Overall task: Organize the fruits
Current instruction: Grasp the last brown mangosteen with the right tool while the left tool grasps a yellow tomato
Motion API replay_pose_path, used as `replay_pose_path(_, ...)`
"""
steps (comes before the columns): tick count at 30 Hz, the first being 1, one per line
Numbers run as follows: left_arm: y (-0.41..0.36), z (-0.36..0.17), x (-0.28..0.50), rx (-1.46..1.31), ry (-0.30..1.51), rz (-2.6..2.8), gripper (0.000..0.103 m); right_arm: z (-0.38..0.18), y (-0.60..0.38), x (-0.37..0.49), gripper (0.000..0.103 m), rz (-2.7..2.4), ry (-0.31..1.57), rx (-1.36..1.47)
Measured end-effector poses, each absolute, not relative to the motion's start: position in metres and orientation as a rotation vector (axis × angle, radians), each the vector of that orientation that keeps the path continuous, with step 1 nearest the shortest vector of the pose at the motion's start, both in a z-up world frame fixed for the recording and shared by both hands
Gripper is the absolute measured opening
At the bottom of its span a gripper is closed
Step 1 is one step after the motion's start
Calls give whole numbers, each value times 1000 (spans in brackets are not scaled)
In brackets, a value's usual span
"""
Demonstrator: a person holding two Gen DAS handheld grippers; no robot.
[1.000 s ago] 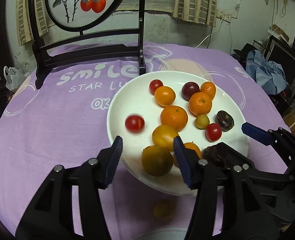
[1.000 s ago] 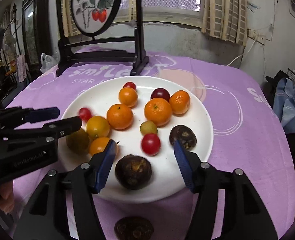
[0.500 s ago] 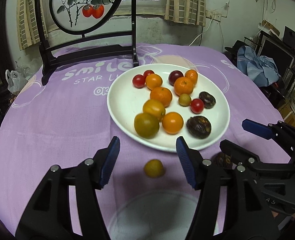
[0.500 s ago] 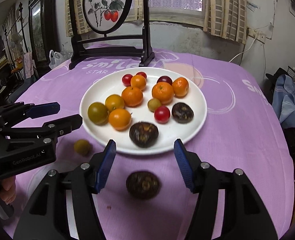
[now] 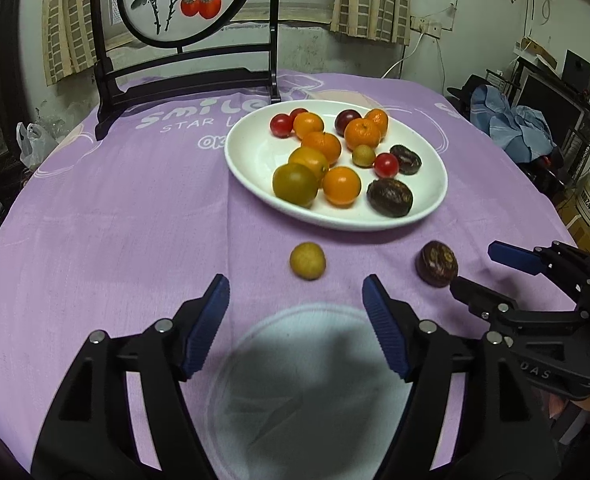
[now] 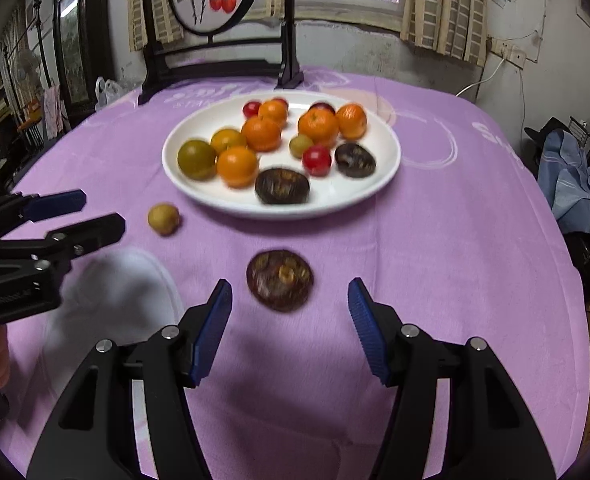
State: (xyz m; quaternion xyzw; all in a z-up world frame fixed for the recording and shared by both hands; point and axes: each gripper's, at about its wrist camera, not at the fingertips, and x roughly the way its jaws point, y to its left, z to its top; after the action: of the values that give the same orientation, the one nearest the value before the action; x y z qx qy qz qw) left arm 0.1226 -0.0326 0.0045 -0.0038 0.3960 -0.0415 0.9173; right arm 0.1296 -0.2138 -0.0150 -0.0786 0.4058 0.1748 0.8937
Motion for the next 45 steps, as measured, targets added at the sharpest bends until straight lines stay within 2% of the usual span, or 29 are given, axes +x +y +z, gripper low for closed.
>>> replay_pose_path(13, -13, -15, 118, -32, 849, -102, 75, -39, -193, 156, 60, 338, 906, -143)
replay_pose_path(16, -15, -17, 118, -27, 852, -102, 75, -38, -193, 156, 50, 336, 890, -147)
replay_pose_path(17, -15, -17, 118, -24, 853, -103, 75, -37, -193, 155, 43, 336, 884, -150)
replay_pose_path(40, -38, -40, 149, -6, 942, -39, 74, -17, -202, 105, 43, 467, 830, -95)
replay_pose_path(43, -42, -39, 156, -2, 941, -31, 70, -14, -203, 104, 43, 484, 825, -83)
replay_pose_path(45, -45, -38, 162, 8, 940, -23, 63, -14, -204, 104, 43, 486, 825, -77)
